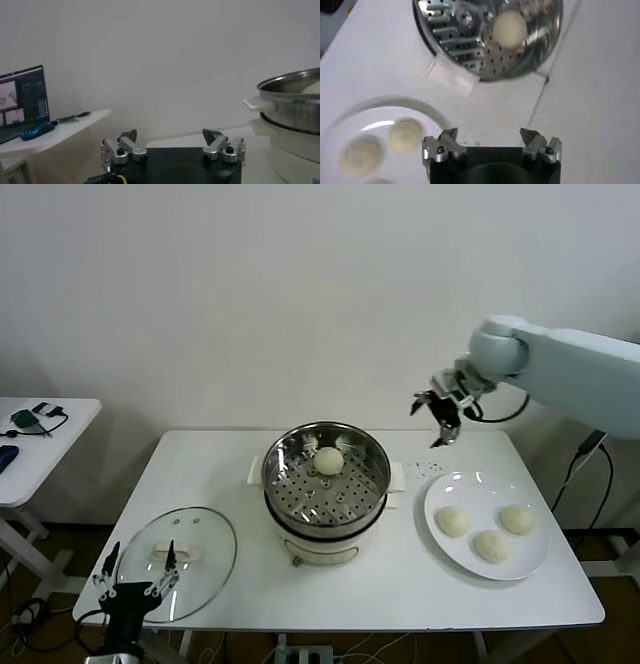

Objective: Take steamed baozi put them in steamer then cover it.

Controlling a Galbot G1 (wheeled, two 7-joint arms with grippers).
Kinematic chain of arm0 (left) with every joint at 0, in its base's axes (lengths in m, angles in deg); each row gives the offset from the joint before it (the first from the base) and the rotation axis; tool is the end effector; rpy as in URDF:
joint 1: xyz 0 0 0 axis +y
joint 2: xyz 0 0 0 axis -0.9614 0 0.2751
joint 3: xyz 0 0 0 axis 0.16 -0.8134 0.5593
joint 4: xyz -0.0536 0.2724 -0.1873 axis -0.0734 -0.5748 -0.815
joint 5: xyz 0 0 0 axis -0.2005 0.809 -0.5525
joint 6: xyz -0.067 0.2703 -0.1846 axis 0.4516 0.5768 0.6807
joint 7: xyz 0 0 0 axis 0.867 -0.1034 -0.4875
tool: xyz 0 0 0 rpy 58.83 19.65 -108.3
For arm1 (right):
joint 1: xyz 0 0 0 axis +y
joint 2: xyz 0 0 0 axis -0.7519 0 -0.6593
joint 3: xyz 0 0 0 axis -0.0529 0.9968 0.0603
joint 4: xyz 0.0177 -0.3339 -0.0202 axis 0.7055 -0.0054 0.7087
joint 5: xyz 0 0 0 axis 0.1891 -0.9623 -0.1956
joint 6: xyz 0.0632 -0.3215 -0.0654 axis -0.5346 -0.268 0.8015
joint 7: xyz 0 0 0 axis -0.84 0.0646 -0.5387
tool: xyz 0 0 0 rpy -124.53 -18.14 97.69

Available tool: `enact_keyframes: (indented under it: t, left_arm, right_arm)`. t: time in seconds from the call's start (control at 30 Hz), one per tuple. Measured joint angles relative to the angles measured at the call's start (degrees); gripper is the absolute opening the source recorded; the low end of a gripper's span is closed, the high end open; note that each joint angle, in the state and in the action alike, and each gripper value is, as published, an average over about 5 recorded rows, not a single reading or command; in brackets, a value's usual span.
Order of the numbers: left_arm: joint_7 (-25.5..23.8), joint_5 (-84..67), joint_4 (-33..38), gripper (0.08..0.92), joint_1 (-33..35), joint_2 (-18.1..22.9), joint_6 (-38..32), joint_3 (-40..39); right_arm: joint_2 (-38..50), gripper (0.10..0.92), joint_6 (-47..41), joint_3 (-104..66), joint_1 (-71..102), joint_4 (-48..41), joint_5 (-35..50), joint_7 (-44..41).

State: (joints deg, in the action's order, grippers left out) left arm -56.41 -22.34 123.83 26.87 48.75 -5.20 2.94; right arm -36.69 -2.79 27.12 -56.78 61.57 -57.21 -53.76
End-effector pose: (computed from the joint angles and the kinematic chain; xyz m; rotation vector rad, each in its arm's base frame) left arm 0.0999 0.0738 -0.3026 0.2749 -3.0101 -0.3422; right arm 0.5193 -0.1326 -0.0539 1.3061 -1.4626 1.4335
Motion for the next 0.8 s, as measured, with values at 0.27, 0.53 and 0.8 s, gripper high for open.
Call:
enact_keyframes:
  t: [0.27,0.53,0.8]
  left_arm:
    - [-0.57,0.19,0.23,0.823,-0.3,-0.15,-0.04,0.09]
    - [-0.01,0.32,0.24,0.823,-0.17,-0.28,0.39,0.58]
    - [0.13,0.46,-0.13,0.823,0.24,-0.18,0.35,0.73]
  right_arm:
    - [2.92,0.823,-4.2,-7.56,12.0,-2.28,-2.5,-0.92]
    - [2.14,0.823,-5.3,-15.65,22.96,-6.16,-7.14,-1.67]
    - [-0.75,0.823,-5.44,-21.12,29.16,-10.83,-10.65,-1.98]
